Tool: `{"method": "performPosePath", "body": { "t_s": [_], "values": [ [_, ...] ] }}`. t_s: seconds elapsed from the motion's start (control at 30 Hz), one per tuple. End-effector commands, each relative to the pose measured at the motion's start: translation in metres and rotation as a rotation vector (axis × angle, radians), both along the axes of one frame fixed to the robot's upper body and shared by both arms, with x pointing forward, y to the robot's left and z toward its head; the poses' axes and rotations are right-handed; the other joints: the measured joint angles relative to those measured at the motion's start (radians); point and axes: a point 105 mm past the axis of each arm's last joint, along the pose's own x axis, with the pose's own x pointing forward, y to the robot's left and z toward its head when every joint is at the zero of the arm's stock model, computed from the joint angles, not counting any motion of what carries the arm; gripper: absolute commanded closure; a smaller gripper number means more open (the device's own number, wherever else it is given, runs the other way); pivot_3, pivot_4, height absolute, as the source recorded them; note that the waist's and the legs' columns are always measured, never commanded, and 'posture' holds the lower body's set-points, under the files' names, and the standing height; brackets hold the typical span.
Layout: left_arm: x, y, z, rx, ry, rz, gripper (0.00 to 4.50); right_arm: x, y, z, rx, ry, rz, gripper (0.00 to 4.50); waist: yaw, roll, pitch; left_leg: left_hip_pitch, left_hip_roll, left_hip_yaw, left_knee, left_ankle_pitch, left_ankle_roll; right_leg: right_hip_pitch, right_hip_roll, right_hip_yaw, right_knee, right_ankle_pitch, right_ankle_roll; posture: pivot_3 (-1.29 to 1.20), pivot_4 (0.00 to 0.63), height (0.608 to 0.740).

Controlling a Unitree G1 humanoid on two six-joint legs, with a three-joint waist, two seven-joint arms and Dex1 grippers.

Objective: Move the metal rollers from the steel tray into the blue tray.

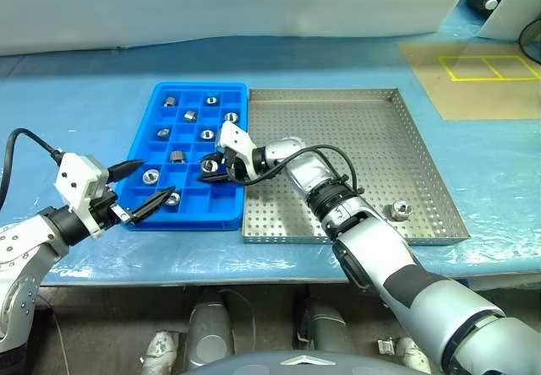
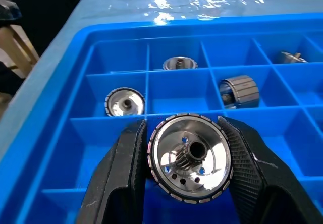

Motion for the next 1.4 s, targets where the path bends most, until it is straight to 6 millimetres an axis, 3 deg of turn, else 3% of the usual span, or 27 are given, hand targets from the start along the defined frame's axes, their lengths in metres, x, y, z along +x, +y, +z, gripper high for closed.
{"method": "performPosePath", "body": {
  "t_s": [0.03, 0.5, 0.87, 1.07, 1.27, 1.4],
  "values": [
    [0.000, -0.007, 0.008, 0.001, -0.032, -0.025, 0.00, 0.006, 0.004, 0.015, 0.037, -0.051, -0.026, 2.75, 0.000, 0.000, 0.000, 0.000, 0.000, 0.000, 0.000, 0.000, 0.000, 0.000, 0.000, 0.000, 0.000, 0.000, 0.000, 0.22, 0.150, 0.740],
    [0.003, -0.013, 0.008, -0.005, -0.032, -0.044, 0.00, -0.007, 0.030, 0.015, 0.064, -0.047, 0.011, 2.75, -0.007, 0.000, 0.000, 0.000, 0.001, -0.001, 0.000, 0.000, -0.001, 0.000, 0.001, -0.001, 0.001, 0.000, -0.001, 0.21, 0.150, 0.740],
    [0.003, -0.013, 0.007, -0.009, -0.028, -0.046, 0.00, -0.002, 0.029, 0.008, 0.044, -0.040, -0.028, 2.75, -0.004, 0.000, 0.000, 0.000, 0.001, -0.003, 0.001, 0.001, -0.002, 0.001, 0.001, -0.002, 0.002, 0.000, -0.001, 0.21, 0.150, 0.740],
    [0.005, -0.014, 0.007, -0.008, -0.027, -0.057, 0.00, 0.001, 0.027, 0.009, 0.046, -0.046, -0.050, 0.78, -0.005, 0.000, 0.000, 0.000, 0.001, -0.003, 0.001, 0.001, -0.002, 0.001, 0.001, -0.002, 0.002, 0.000, -0.001, 0.19, 0.150, 0.740],
    [0.012, -0.019, 0.007, -0.012, -0.030, -0.093, 0.00, 0.013, 0.018, 0.026, 0.106, -0.068, -0.112, 0.78, -0.005, 0.000, 0.000, 0.000, 0.001, -0.003, 0.001, 0.003, -0.005, 0.001, 0.001, -0.002, 0.003, 0.000, -0.001, 0.15, 0.150, 0.740],
    [0.023, -0.029, 0.009, -0.025, -0.039, -0.145, 0.00, 0.023, -0.004, 0.055, 0.189, -0.093, -0.130, 0.78, -0.005, 0.000, 0.000, 0.000, 0.001, -0.003, 0.002, 0.003, -0.006, 0.001, 0.001, -0.002, 0.004, 0.000, -0.001, 0.10, 0.150, 0.740]
  ]
}}
